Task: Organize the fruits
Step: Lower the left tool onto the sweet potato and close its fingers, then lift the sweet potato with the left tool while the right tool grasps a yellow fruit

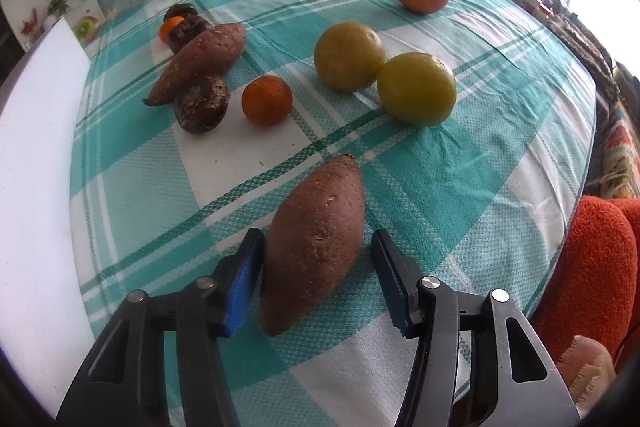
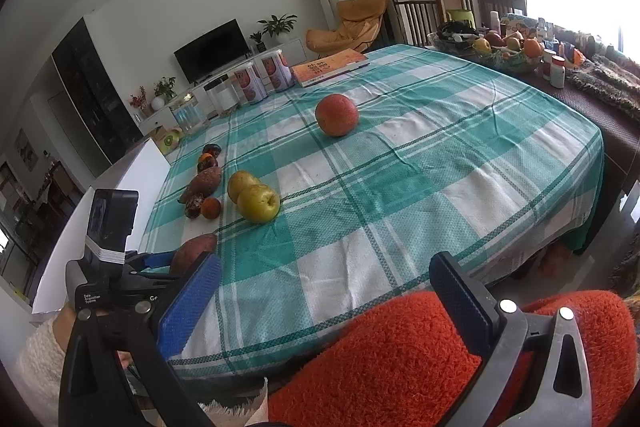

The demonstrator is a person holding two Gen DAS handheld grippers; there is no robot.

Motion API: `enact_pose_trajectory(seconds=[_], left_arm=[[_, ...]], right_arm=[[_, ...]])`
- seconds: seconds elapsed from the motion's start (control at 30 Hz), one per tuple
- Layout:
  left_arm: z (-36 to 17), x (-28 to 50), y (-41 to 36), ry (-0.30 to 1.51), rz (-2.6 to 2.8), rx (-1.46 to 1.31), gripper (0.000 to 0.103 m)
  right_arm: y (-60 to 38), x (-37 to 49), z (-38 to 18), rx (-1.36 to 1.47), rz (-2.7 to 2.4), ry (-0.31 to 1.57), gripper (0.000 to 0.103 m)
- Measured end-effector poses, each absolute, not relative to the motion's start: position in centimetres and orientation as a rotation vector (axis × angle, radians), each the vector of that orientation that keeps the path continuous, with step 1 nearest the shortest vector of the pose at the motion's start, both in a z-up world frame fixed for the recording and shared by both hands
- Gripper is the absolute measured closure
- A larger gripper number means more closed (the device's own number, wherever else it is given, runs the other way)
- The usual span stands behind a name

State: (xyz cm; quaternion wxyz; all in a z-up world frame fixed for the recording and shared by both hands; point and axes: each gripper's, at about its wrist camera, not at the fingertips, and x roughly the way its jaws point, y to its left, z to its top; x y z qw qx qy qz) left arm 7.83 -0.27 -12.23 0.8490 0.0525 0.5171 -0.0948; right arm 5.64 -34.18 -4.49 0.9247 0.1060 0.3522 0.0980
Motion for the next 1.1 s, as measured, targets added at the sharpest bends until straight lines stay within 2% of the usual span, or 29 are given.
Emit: enact_pose_trajectory(seconds=[0.07,0.1,0.27,0.33,0.43,0.73,0.8,0.83,0.87,0.97,1.1], left_arm=[[-12.1,7.8,0.0,1.082,-0.197,0.098,0.060],[-11.9,7.8,0.2,1.072,-0.199,0.083,0.060],[-11.5,7.0,2.2,1.064,-0.198,-0.074,0.061],[-10.8,6.1,3.2,1.045,-0.201,-0.133,0.061],[-9.6,4.7,4.0,1.013,-0.205,-0.176,0.061],[-5.8,1.6,7.3,0.943,-0.232,-0.310,0.061],[-4.9,0.8,8.3,0.928,-0.228,-0.327,0.061],[-4.5,0.6,8.9,0.922,-0.225,-0.341,0.061],[-4.1,0.0,9.5,0.920,-0.222,-0.360,0.061],[-1.9,-1.5,11.9,0.878,-0.238,-0.431,0.061],[0.9,-3.1,16.5,0.805,-0.139,-0.434,0.061]], right_arm=[[-33.8,5.7,-4.6,0.209,0.209,0.728,0.000],[-33.7,5.7,-4.6,0.206,0.215,0.731,0.000],[-35.3,8.1,-4.7,0.302,0.333,0.797,0.000],[-36.0,10.9,-5.2,0.316,0.341,0.888,0.000],[-33.1,15.3,-6.8,0.110,0.324,1.065,0.000],[-22.4,24.4,-10.3,-0.117,0.530,1.092,0.000],[-21.8,25.4,-11.1,-0.099,0.558,1.109,0.007],[-21.6,25.6,-11.4,-0.106,0.567,1.120,0.035],[-21.5,25.6,-11.6,-0.119,0.567,1.132,0.049],[-21.7,24.7,-11.1,-0.128,0.539,1.125,0.049],[-22.1,22.0,-8.5,0.022,0.619,1.120,0.049]])
